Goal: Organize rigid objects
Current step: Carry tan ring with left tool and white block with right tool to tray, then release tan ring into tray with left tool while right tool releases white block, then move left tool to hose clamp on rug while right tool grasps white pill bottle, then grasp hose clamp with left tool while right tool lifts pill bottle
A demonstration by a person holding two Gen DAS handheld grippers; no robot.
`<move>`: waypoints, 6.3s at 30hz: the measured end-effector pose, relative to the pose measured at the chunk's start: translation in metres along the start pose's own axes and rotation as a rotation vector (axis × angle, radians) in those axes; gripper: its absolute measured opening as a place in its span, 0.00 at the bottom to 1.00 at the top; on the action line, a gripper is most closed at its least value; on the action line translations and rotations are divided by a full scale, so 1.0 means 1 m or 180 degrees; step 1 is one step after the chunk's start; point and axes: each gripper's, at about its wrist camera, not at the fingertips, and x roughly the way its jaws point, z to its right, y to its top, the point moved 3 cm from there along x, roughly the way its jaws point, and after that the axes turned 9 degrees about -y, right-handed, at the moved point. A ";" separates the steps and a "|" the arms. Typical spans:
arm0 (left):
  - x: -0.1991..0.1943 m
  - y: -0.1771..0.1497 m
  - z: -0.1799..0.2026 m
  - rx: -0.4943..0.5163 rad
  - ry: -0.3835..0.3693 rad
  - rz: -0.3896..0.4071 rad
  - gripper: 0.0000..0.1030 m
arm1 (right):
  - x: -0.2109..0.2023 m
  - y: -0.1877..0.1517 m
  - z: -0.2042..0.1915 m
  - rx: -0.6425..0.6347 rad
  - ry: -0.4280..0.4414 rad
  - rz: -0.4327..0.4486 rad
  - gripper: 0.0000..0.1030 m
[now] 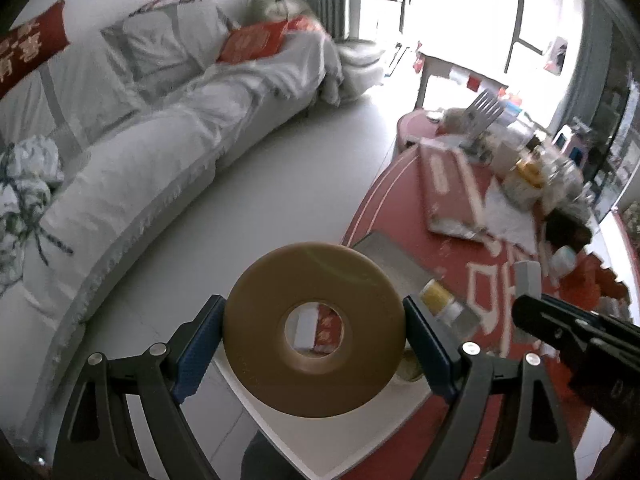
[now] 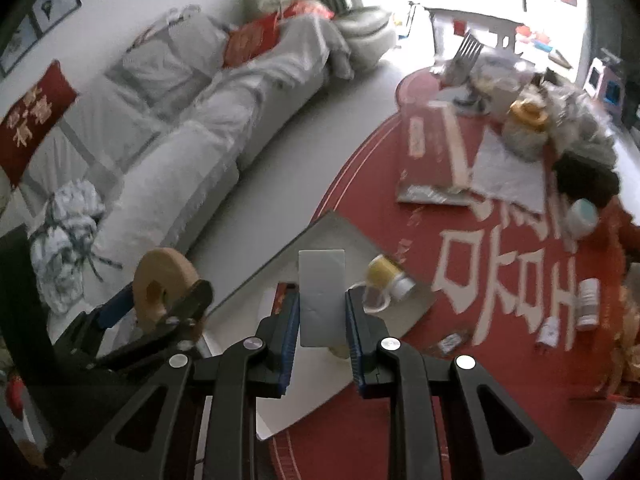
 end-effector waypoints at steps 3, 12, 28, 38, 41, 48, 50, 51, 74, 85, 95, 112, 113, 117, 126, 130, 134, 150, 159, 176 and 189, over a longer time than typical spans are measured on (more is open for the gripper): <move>0.026 -0.014 -0.009 -0.0068 0.0038 -0.0180 0.86 | 0.029 -0.008 -0.009 -0.0025 0.0007 -0.0187 0.23; 0.074 -0.047 -0.025 -0.0166 0.0141 -0.0554 0.86 | 0.081 -0.029 -0.012 -0.0124 -0.0098 -0.0551 0.23; 0.091 -0.063 -0.035 -0.0165 0.0162 -0.0769 0.86 | 0.107 -0.032 -0.027 -0.0195 -0.0112 -0.0722 0.23; 0.092 -0.061 -0.038 -0.0159 0.0156 -0.0782 0.86 | 0.114 -0.031 -0.032 -0.0181 -0.0112 -0.0756 0.23; 0.094 -0.062 -0.039 -0.0159 0.0158 -0.0795 0.86 | 0.115 -0.032 -0.032 -0.0180 -0.0111 -0.0756 0.23; 0.098 -0.065 -0.042 -0.0148 0.0147 -0.0836 0.86 | 0.119 -0.031 -0.034 -0.0138 -0.0125 -0.0752 0.23; 0.099 -0.066 -0.042 -0.0133 0.0147 -0.0845 0.86 | 0.121 -0.032 -0.035 -0.0133 -0.0119 -0.0759 0.23; 0.100 -0.066 -0.042 -0.0136 0.0146 -0.0848 0.86 | 0.123 -0.032 -0.036 -0.0130 -0.0116 -0.0762 0.23; 0.120 -0.074 -0.016 -0.0307 -0.0183 -0.1013 1.00 | 0.081 -0.026 0.038 0.0133 -0.0665 -0.0133 0.85; 0.067 -0.039 0.016 -0.0552 -0.0757 -0.0723 1.00 | 0.084 0.005 0.226 0.0882 -0.1996 -0.0016 0.85; 0.071 -0.053 0.046 -0.0227 -0.0610 -0.1022 1.00 | 0.155 0.021 0.299 0.0539 -0.2137 -0.0554 0.85; 0.060 -0.080 0.054 -0.0050 -0.0699 -0.1161 1.00 | 0.094 -0.142 0.263 0.2157 -0.1082 -0.0920 0.92; 0.058 -0.083 0.057 -0.0013 -0.0720 -0.1177 1.00 | 0.089 -0.153 0.256 0.2128 -0.0992 -0.0953 0.92; 0.051 -0.100 0.076 0.0211 -0.0776 -0.1206 1.00 | 0.039 -0.181 0.236 0.1668 -0.1123 -0.0615 0.92; 0.060 -0.145 0.147 0.0852 -0.0877 -0.1296 1.00 | 0.003 -0.211 0.291 0.1804 -0.1709 -0.0321 0.92; 0.076 -0.149 0.178 0.1153 -0.0799 -0.1123 1.00 | 0.026 -0.193 0.301 0.1707 -0.1650 -0.0365 0.92; 0.096 -0.149 0.194 0.1275 -0.0792 -0.1047 1.00 | 0.043 -0.184 0.302 0.1656 -0.1671 -0.0384 0.91; 0.128 -0.178 0.201 0.1259 -0.0787 -0.1408 0.89 | 0.032 -0.207 0.273 0.1372 -0.1489 -0.0591 0.40; 0.089 -0.209 0.188 0.1363 -0.1007 -0.1402 0.40 | 0.014 -0.270 0.240 0.1183 -0.1312 -0.1016 0.40; 0.073 -0.199 0.159 0.1218 -0.0973 -0.1125 0.81 | 0.027 -0.266 0.223 0.0973 -0.1329 -0.0925 0.85; 0.099 -0.216 0.190 0.1455 -0.0873 -0.1207 0.85 | 0.034 -0.252 0.213 0.0922 -0.1418 -0.0908 0.80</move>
